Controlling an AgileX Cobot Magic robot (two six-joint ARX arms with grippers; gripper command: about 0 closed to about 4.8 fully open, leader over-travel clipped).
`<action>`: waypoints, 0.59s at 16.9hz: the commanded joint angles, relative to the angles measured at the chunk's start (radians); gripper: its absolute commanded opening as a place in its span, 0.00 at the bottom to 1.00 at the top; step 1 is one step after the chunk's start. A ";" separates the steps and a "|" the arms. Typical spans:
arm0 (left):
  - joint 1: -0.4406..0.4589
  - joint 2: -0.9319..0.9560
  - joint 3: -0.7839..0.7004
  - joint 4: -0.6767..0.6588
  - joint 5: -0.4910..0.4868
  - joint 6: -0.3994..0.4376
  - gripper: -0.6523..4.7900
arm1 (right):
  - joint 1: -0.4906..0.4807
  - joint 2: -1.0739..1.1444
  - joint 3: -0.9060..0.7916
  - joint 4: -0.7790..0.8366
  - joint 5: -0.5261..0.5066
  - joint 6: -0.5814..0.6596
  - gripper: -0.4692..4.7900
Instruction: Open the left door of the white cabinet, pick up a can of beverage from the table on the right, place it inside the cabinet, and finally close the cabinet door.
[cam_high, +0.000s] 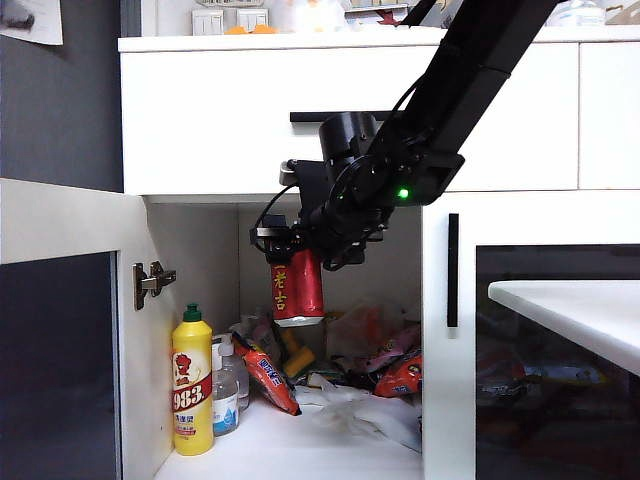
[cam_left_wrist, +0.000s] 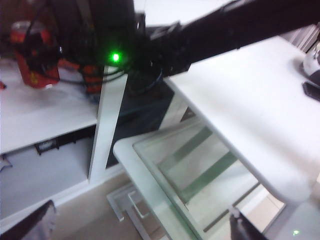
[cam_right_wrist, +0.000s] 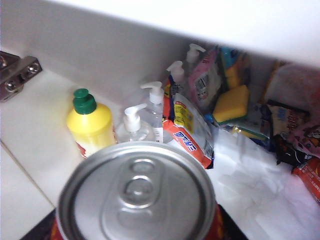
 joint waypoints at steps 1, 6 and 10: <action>0.000 0.000 0.006 0.003 0.000 0.003 1.00 | 0.000 -0.015 0.001 0.231 -0.001 0.002 0.42; 0.000 0.000 0.006 0.000 0.000 0.004 1.00 | -0.050 -0.016 -0.160 0.553 0.086 0.002 0.42; 0.000 0.000 0.005 -0.004 -0.005 0.002 1.00 | -0.129 -0.025 -0.284 0.638 0.095 0.002 0.42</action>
